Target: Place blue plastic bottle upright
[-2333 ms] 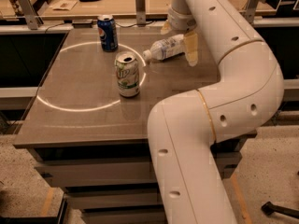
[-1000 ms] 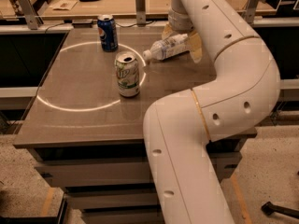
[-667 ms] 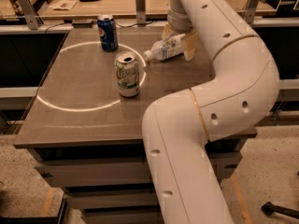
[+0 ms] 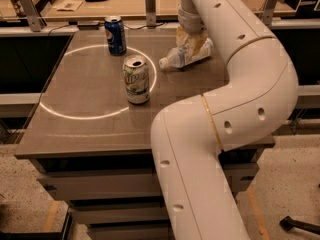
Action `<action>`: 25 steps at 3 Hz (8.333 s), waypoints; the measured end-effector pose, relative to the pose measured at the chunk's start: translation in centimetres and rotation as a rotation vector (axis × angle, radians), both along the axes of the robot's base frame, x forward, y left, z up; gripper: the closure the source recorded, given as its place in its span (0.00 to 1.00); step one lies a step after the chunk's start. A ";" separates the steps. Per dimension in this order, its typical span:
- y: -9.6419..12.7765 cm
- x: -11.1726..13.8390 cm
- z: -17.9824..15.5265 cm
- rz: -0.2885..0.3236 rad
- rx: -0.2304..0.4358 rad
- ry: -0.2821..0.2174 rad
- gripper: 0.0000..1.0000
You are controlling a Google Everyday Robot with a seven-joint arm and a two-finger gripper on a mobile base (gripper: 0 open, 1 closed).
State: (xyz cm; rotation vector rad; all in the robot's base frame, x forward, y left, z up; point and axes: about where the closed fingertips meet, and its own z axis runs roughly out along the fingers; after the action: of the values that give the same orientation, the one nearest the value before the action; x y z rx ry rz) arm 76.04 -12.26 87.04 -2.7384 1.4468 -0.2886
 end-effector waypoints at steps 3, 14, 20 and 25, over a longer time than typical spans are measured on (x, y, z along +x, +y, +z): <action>0.0 0.0 -0.3 0.000 0.000 0.000 0.59; 1.9 -5.4 14.4 -0.140 0.610 -0.162 1.00; 4.7 -1.7 14.2 -0.374 1.484 0.190 1.00; 3.8 0.1 8.5 -0.386 1.590 0.291 0.59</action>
Offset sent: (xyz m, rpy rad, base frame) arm 0.0333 -0.0112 0.0955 0.0959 0.3225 -0.1433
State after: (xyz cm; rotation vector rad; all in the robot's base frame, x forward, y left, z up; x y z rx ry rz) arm 76.10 -8.46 95.54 -1.2149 1.2564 0.8909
